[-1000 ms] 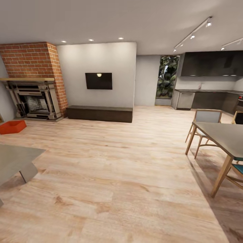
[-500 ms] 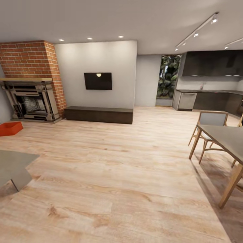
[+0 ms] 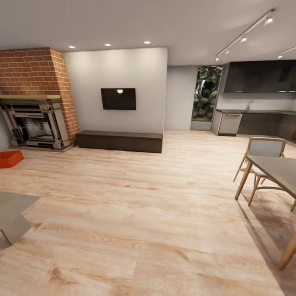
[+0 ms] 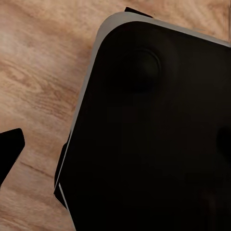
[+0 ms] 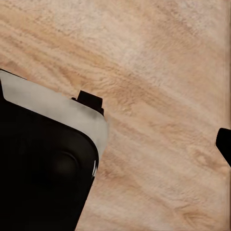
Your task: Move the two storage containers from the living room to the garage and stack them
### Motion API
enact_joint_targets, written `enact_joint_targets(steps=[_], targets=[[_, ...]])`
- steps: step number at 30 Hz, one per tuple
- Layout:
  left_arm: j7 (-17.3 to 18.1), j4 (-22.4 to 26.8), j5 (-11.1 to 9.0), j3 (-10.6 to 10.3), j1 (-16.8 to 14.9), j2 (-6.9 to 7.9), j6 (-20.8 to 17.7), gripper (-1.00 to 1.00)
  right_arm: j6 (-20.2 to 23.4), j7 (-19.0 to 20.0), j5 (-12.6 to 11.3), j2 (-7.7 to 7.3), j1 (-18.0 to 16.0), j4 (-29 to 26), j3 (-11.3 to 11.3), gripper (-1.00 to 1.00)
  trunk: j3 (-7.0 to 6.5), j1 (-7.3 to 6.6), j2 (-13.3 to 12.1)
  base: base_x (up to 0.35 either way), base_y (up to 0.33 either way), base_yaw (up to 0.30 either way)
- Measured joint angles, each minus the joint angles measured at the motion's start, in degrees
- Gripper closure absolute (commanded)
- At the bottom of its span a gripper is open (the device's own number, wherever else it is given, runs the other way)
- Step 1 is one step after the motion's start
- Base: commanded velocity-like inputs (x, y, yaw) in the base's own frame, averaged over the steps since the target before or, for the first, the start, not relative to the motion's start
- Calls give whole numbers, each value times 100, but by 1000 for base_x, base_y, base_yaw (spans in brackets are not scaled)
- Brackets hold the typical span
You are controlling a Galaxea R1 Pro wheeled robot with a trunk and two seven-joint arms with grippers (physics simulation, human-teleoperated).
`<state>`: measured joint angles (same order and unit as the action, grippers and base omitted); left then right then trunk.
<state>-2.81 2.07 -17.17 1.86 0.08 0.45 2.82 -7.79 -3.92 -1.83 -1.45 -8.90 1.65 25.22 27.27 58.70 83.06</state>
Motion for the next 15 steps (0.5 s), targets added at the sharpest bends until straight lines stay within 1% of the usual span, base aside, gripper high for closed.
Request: enact_joint_targets(steps=[15], targets=[[0,1,0,0,0,9,-1,-100,27,-9,-8,19,0,1,-9,-100,0,0,0,325,0,0]])
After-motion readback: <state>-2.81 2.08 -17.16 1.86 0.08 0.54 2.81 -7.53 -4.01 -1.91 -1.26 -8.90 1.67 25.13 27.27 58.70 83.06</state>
